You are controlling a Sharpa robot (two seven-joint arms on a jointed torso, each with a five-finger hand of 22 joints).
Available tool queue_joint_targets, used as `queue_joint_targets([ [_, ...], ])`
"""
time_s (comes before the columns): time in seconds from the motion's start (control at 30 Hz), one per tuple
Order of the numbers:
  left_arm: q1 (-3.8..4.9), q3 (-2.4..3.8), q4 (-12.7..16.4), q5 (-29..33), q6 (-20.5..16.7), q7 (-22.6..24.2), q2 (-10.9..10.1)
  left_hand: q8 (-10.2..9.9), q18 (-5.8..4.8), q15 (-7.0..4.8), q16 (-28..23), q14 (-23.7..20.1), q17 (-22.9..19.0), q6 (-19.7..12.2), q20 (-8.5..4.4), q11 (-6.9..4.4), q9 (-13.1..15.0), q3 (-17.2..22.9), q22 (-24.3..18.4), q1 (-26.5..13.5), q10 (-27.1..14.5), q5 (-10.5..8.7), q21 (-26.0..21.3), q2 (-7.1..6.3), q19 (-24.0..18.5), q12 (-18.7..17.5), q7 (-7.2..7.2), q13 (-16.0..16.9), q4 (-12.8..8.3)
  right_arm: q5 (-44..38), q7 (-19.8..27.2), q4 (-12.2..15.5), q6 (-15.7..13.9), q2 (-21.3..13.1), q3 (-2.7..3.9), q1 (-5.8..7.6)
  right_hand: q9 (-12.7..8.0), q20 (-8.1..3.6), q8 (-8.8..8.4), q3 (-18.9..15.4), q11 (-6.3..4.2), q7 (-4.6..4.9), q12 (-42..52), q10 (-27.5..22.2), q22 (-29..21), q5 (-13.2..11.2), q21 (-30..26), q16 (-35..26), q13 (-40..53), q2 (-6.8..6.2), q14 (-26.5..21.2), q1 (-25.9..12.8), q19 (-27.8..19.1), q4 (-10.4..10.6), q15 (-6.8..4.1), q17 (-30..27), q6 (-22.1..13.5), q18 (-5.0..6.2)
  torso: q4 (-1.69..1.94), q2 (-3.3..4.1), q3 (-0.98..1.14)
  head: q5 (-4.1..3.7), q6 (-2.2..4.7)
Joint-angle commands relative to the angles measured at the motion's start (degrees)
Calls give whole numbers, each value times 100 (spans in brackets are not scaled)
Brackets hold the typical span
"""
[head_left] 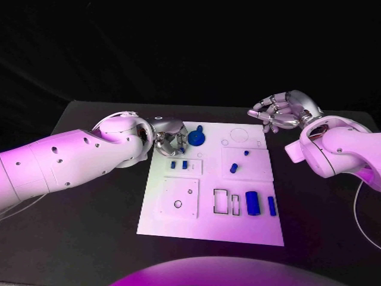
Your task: Assemble the parts on the task board
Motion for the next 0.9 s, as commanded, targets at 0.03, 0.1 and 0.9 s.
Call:
queue_joint_targets([
  [0.03,-1,-3,7,16,156,-41,8,-21,-51,-12,-27,-3,-57,56,1,-5,7,-9,5,-43,50,-15,18,-2,42,-34,4,-7,-17,-30,42,3,36,2,0,-3,-9,-11,30,15,-14,-9,9,-43,-5,-11,-39,-15,-5,22,-18,47,37,-8,-13,-5,-35,26,-1,2,-3,2,-3],
  [0.1,-1,-3,5,19,169,-40,10,-22,-49,-12,-31,-8,-69,57,1,-5,8,-9,-2,-41,51,-15,14,-2,38,-36,4,-7,-19,-30,43,3,36,2,0,-3,-9,-11,30,15,-14,-9,9,-43,-5,-11,-39,-15,-5,22,-18,47,37,-8,-13,-5,-35,26,-1,2,-2,-5,-4],
  [0.9,-9,-54,-33,78,229,16,88,-40,-54,-15,-34,-4,-58,100,-3,-8,24,-53,14,-77,109,-28,18,-10,41,-69,3,8,-23,-30,43,5,40,2,0,-3,-9,-11,30,15,-14,-9,9,-43,-5,-11,-39,-15,-5,22,-18,47,37,-8,-13,-5,-35,26,-2,-1,1,-16,-11],
])
